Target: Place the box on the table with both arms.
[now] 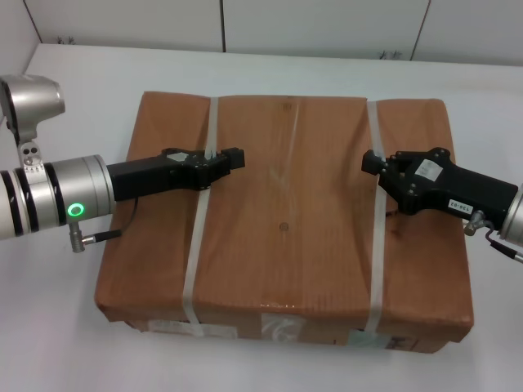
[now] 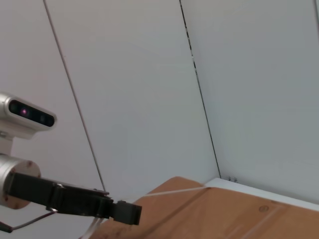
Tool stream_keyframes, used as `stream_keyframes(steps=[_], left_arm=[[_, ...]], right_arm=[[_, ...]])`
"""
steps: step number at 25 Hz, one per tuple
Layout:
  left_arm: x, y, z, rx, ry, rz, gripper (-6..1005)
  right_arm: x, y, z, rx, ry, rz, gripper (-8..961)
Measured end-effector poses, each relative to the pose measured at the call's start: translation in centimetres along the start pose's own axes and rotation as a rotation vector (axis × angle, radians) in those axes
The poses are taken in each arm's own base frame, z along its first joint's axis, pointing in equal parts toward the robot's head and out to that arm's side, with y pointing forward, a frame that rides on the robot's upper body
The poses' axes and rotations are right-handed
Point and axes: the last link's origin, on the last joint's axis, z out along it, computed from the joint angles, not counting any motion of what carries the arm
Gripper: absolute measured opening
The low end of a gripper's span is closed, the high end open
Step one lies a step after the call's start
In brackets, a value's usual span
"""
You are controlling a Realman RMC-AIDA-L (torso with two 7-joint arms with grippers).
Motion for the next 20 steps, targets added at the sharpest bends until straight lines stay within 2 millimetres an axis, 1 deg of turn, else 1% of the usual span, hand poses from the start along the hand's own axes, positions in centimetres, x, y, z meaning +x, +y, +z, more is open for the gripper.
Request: stream_keyframes(steps=[20], left_arm=[[-0.02,0.17,-0.03,-0.011,0.001,0.005,86]], right_arm=[[-0.03,0.19,0.09,-0.009,-0.005,0.003,15]])
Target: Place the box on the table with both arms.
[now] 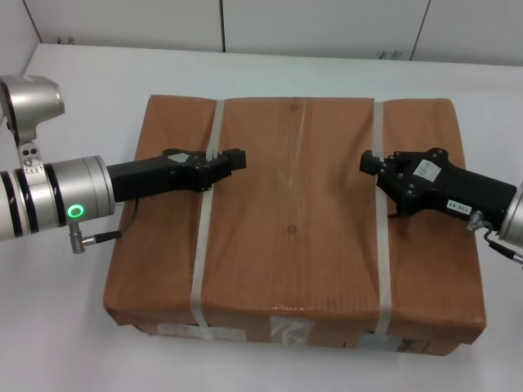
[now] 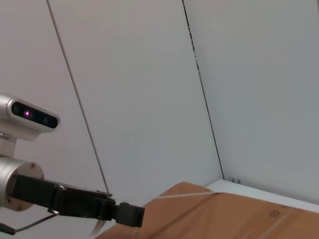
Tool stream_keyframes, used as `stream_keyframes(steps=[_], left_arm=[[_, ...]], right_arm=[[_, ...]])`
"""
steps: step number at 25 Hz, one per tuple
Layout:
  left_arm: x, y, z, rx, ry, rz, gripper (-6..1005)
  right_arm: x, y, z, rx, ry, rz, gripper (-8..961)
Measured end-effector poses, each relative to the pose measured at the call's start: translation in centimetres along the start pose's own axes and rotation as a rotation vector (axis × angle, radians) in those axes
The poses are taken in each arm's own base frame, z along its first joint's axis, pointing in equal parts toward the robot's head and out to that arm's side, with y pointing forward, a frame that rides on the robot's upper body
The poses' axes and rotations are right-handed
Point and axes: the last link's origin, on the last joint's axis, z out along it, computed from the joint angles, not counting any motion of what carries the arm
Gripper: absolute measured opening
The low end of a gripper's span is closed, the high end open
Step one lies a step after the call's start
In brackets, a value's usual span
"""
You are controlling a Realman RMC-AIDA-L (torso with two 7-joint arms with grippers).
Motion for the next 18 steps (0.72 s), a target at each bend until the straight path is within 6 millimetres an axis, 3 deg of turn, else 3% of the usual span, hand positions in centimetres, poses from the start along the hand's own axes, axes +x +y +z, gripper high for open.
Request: stream_keyframes(steps=[11,18], left_arm=[[-0.2,-0.4,0.3,0.032,-0.013,0.015,85],[-0.7,-1.3,0.6,0.107,-0.040,0.034,85]], right_arm=[[0.1,-0.3,0.8,0.018,0.036,-0.009,15],[0.7,-0.4,3.1,0.036,0.124,-0.016,16]])
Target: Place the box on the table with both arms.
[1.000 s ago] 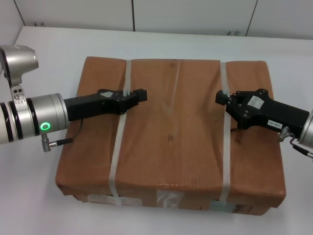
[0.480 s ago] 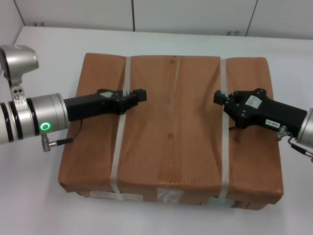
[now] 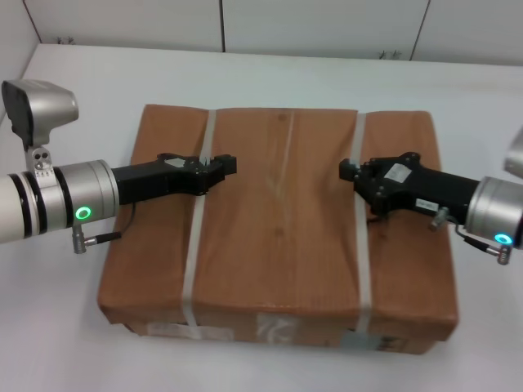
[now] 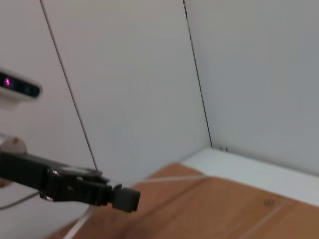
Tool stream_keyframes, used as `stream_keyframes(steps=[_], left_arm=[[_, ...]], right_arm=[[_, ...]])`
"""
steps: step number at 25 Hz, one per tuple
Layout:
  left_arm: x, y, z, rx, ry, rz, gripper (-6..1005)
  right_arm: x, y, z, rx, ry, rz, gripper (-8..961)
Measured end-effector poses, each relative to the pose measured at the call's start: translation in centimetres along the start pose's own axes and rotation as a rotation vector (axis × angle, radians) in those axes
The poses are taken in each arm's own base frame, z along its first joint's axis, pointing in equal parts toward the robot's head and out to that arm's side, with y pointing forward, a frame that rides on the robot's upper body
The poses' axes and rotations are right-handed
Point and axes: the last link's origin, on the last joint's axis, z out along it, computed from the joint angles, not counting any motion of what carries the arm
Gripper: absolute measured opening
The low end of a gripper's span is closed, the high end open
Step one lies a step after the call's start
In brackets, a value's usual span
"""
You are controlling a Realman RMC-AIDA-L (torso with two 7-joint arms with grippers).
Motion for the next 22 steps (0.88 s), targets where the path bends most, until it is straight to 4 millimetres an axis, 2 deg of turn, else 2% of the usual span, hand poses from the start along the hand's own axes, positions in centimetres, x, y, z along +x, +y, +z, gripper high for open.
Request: stream_keyframes(steps=[5,12,22], left_arm=[[-0.6,-0.5,0.7,0.055,-0.046,0.024,85],[-1.5,-0.8,2.0,0.127,-0.111,0.059,85],[-2.3,-1.4,2.3,0.182,-0.150,0.074,85]], right_arm=[[0.3,0.0,1.6,0.026,0.067,0.000,16],[0.8,0.0,2.5,0.044,0.122,-0.007,16],[1.5,-0.1,3.6,0.100,0.202,0.015,16]])
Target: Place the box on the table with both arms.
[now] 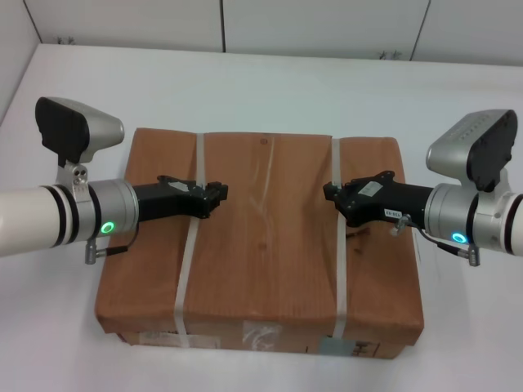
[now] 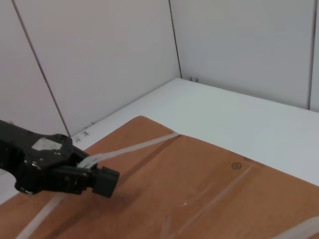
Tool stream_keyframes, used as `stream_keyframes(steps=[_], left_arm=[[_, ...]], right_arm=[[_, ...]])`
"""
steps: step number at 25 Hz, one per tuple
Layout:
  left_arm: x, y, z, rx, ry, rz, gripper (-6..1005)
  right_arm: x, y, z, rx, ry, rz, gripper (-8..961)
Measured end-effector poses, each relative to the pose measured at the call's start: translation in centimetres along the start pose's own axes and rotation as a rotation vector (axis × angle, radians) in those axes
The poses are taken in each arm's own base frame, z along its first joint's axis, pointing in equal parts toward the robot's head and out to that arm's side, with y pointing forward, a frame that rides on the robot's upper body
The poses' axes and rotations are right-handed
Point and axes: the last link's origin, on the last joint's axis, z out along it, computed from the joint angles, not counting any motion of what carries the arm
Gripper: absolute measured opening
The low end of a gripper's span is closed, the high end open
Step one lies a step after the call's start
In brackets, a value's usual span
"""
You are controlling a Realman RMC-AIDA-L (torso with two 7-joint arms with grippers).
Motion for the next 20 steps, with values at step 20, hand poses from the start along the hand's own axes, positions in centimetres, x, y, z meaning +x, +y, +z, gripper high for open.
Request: stream_keyframes(steps=[20], left_arm=[[-0.14,-0.29,-0.06,0.019,-0.004,-0.002,119]], right_arm=[[0.17,-0.09,-0.07,0.006,0.003,0.061,127]])
